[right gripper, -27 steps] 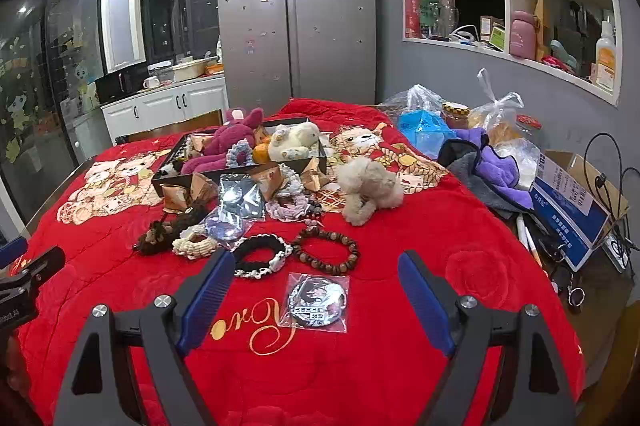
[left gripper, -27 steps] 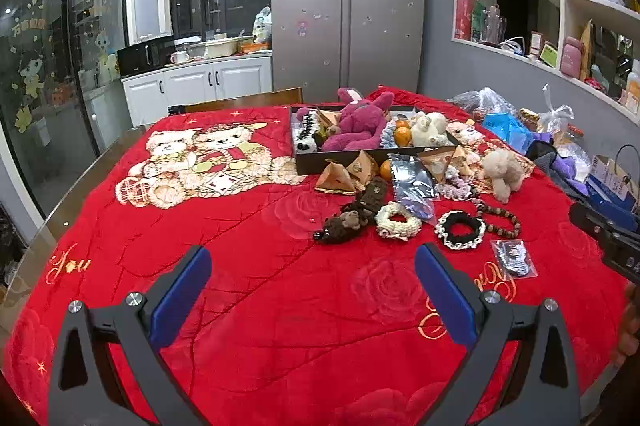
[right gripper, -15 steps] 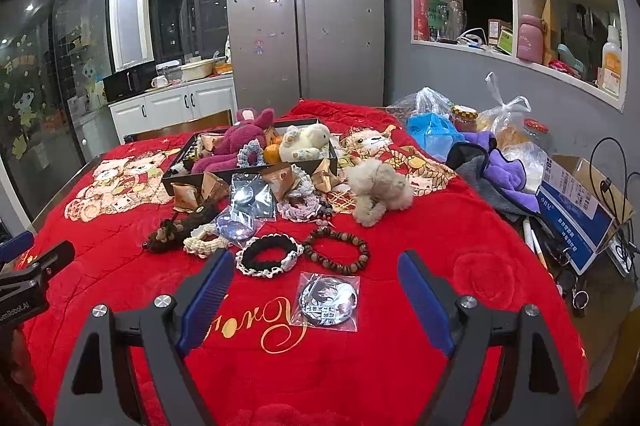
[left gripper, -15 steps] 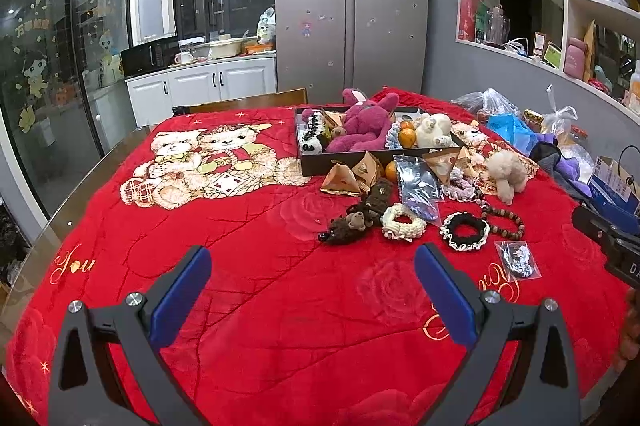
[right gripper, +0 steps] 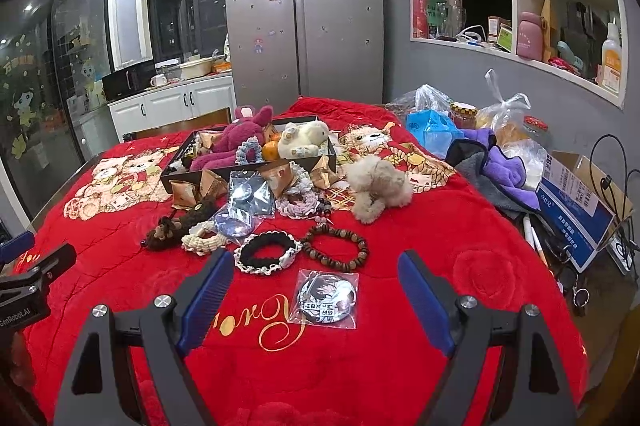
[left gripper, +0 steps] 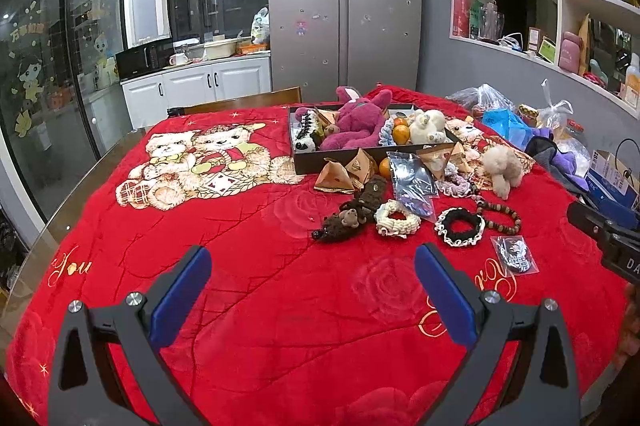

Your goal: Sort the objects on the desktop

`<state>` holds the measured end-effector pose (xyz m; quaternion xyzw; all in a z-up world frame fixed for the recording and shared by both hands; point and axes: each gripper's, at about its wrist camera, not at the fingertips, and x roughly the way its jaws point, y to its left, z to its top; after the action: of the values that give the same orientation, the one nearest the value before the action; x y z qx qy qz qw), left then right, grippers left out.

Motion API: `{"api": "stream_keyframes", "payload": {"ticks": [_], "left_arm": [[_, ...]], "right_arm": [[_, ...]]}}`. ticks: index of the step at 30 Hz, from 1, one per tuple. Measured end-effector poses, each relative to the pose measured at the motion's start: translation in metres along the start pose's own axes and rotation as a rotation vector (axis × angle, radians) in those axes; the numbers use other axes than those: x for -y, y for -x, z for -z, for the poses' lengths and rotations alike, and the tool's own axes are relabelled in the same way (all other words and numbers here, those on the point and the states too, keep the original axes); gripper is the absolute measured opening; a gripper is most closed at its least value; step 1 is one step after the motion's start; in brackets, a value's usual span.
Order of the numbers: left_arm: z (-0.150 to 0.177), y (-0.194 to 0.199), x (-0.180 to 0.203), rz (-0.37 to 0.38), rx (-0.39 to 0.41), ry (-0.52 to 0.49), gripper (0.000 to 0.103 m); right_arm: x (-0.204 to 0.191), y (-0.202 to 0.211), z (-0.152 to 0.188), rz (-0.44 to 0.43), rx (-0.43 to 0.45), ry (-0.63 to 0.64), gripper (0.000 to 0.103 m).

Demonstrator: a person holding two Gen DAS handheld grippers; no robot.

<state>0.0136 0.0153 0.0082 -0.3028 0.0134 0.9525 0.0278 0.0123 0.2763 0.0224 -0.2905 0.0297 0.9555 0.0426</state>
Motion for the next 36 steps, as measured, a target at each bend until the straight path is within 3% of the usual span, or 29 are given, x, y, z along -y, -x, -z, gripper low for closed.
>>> {"api": "stream_keyframes", "payload": {"ticks": [20,31,36], "left_arm": [[-0.003,-0.018,-0.006,0.007,-0.049,-0.006,0.103],[-0.034,-0.042,-0.013,-0.032,-0.071,0.004,0.103],[-0.052,-0.063,-0.007,-0.016,-0.099,-0.003,0.103]], "right_arm": [[0.006,-0.021,-0.005,0.003,-0.046,-0.019,0.086],[0.004,-0.047,-0.034,-0.005,-0.073,-0.014,0.086],[0.002,-0.063,-0.053,0.001,-0.085,0.01,0.086]]}}
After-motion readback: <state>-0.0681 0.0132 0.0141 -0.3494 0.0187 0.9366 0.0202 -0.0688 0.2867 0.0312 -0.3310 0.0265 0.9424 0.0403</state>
